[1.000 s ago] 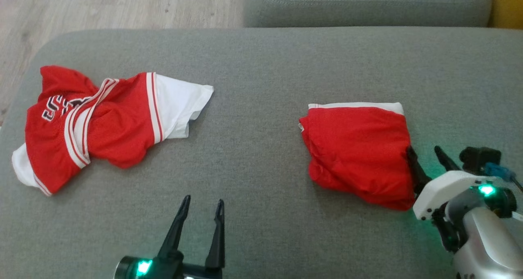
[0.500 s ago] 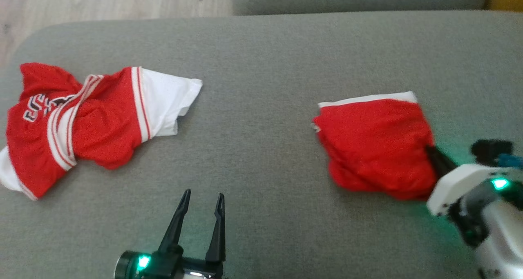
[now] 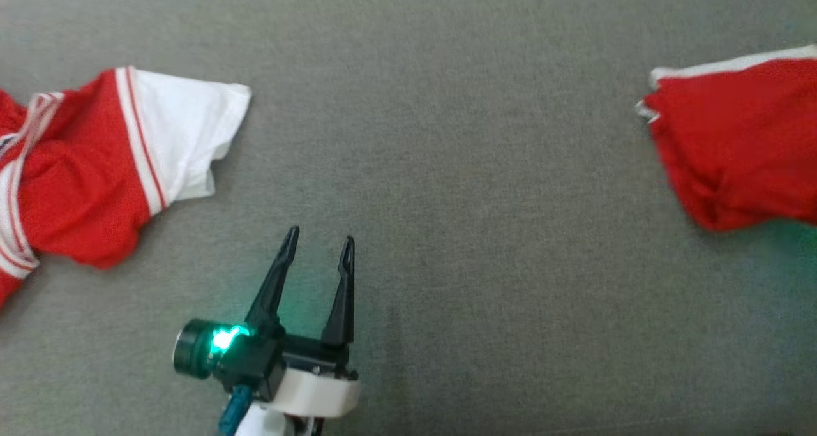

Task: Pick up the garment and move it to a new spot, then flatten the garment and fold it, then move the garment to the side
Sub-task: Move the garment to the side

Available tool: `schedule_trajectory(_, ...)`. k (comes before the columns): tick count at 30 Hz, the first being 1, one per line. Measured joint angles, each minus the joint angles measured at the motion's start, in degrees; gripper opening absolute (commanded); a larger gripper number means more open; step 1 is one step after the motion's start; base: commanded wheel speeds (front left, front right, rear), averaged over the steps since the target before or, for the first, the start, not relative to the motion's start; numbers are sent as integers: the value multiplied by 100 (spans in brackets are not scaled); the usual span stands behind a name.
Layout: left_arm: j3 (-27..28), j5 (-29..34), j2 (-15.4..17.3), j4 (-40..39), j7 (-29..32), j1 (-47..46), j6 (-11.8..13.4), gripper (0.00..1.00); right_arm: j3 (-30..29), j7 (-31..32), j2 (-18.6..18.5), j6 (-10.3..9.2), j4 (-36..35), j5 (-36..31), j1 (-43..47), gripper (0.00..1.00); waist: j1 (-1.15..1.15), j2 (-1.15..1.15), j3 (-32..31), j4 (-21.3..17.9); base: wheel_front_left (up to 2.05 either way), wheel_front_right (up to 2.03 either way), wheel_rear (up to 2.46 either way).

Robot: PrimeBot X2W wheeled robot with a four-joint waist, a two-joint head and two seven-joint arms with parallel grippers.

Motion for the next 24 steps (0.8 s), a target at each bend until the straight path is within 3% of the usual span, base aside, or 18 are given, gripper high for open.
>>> schedule_trajectory(9, 15, 49, -8, -9, -1, -574, -108, 100, -895, -389, -313, 0, 332, -1245, -647, 0, 1, 0, 654, -217, 0, 0, 0)
schedule_trajectory(10, 18, 48, -8, -8, -1, -593, -108, 100, -1043, -453, -298, 0, 345, -1430, -708, 18, 1, 0, 670, -228, 0, 0, 0)
schedule_trajectory(11, 15, 47, -8, -4, -1, -598, -108, 100, -1179, -492, -275, 0, 369, -1624, -760, 96, 1, 0, 669, -232, 0, 0, 0)
schedule_trajectory(15, -9, 38, -10, 18, -1, -598, -108, 100, -1625, -750, -40, 0, 353, -2471, -763, 100, -1, 0, 562, -198, 0, 0, 0)
schedule_trajectory(19, -24, -33, -10, 68, -1, -581, -99, 100, -1659, -955, 549, 0, 126, -2959, -730, 100, -1, 0, 332, -155, 0, 0, 0)
schedule_trajectory(24, -31, -154, -13, 111, -1, -394, 27, 100, -958, -1214, 1254, 0, -76, -2830, -292, 100, -2, 0, -136, -82, 0, 0, 0)
